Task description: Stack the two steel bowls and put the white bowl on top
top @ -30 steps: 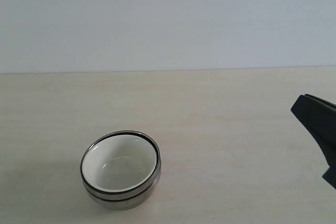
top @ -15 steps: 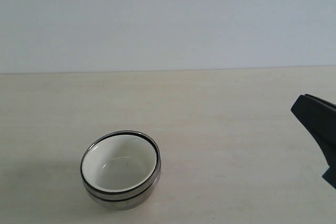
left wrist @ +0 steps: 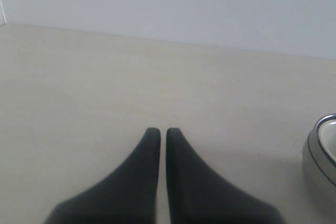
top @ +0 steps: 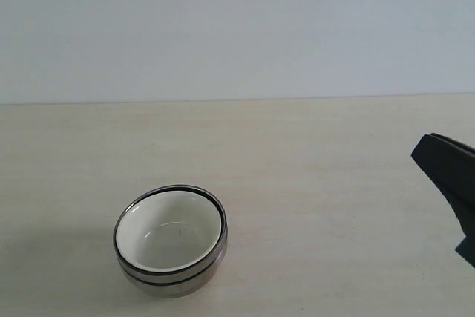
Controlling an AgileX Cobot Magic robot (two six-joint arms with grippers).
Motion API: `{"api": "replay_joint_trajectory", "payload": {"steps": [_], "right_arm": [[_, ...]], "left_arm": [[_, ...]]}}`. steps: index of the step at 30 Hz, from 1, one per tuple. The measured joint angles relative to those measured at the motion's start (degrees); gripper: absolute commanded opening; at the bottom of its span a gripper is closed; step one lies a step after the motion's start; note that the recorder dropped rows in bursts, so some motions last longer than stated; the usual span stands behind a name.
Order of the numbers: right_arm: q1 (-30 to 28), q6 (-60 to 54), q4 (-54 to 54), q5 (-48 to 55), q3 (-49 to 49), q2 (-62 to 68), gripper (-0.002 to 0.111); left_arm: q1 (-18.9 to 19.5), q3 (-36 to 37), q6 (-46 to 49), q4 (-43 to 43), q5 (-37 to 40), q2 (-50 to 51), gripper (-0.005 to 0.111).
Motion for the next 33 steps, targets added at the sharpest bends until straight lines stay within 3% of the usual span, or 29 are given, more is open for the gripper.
{"api": "replay_joint_trajectory", "payload": {"steps": [8, 16, 23, 33], "right_arm": [[-2.6, -1.8, 0.8, 2.6, 0.0, -3.6, 0.000], [-15.2, -12.7, 1.2, 22.4, 0.0, -20.1, 0.000], [-25.3, -15.2, 1.3, 33.5, 0.0, -33.2, 0.000], [-29.7, -16.5, 1.3, 40.6, 1.3, -39.2, 0.000]], "left_arm": [[0.0, 0.0, 0.0, 0.0, 0.0, 0.0, 0.004], [0.0, 0.0, 0.0, 0.1, 0.0, 0.0, 0.004], [0.0, 0.0, 0.0, 0.1, 0.0, 0.0, 0.004], [0.0, 0.0, 0.0, 0.1, 0.0, 0.0, 0.004]]}}
